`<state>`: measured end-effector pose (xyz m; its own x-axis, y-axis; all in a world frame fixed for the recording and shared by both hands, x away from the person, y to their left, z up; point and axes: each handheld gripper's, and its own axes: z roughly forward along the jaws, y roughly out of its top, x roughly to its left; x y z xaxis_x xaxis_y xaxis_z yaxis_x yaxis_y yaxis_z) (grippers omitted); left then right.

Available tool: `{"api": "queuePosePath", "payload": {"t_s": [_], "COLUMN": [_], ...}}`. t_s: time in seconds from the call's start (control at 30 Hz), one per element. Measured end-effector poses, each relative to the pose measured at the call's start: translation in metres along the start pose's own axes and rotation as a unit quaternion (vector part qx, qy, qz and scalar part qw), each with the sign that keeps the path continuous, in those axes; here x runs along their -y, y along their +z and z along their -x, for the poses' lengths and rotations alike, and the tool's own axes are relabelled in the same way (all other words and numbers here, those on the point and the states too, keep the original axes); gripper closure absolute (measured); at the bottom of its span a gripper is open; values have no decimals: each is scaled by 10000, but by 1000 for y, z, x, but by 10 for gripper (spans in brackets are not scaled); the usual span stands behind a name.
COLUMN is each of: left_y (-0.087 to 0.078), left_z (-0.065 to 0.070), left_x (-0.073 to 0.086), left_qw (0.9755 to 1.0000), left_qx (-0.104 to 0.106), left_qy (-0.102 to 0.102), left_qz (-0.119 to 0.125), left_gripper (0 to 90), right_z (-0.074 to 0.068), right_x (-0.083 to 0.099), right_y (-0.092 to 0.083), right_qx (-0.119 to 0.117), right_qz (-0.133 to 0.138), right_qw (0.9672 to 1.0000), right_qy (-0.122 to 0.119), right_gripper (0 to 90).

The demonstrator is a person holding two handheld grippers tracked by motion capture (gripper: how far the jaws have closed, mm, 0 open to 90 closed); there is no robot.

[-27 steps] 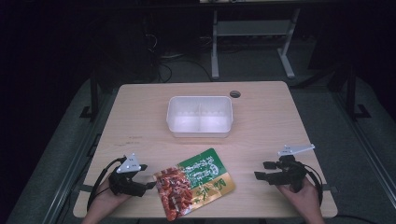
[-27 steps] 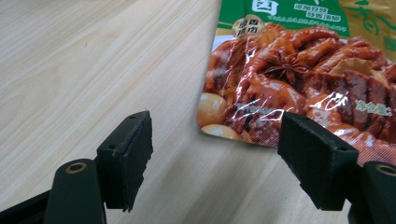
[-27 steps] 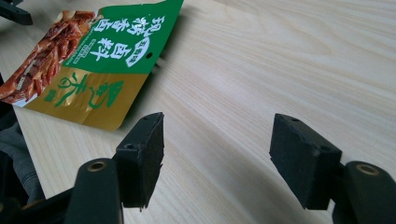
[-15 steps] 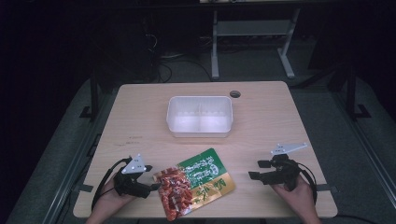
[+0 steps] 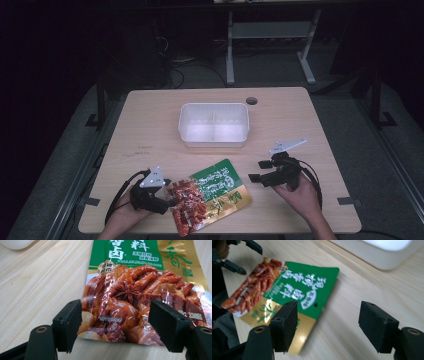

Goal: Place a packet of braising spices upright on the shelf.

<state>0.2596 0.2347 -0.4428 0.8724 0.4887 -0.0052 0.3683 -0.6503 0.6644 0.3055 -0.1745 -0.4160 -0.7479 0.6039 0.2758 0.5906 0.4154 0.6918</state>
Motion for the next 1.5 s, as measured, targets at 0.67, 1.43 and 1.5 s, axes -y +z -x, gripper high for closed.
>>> {"api": "queuePosePath", "payload": {"t_s": [0.67, 1.43, 1.5], "left_y": [15, 18, 18], "left_z": [8, 4, 4], "left_x": [-1, 2, 2], "left_qw": [9992, 9990, 9990], "left_qx": [207, 323, 323], "left_qy": [227, 169, 171], "left_qz": [-257, -250, -252], "left_gripper": [303, 306, 306], "right_z": [-11, -12, -12], "right_x": [-20, -3, -3], "right_y": [49, 62, 63], "right_qx": [-154, -395, -420], "right_qz": [-653, -976, -979], "right_qw": [9977, 9935, 9934], "right_qy": [-39, 426, 431], "right_gripper": [361, 459, 461]}}
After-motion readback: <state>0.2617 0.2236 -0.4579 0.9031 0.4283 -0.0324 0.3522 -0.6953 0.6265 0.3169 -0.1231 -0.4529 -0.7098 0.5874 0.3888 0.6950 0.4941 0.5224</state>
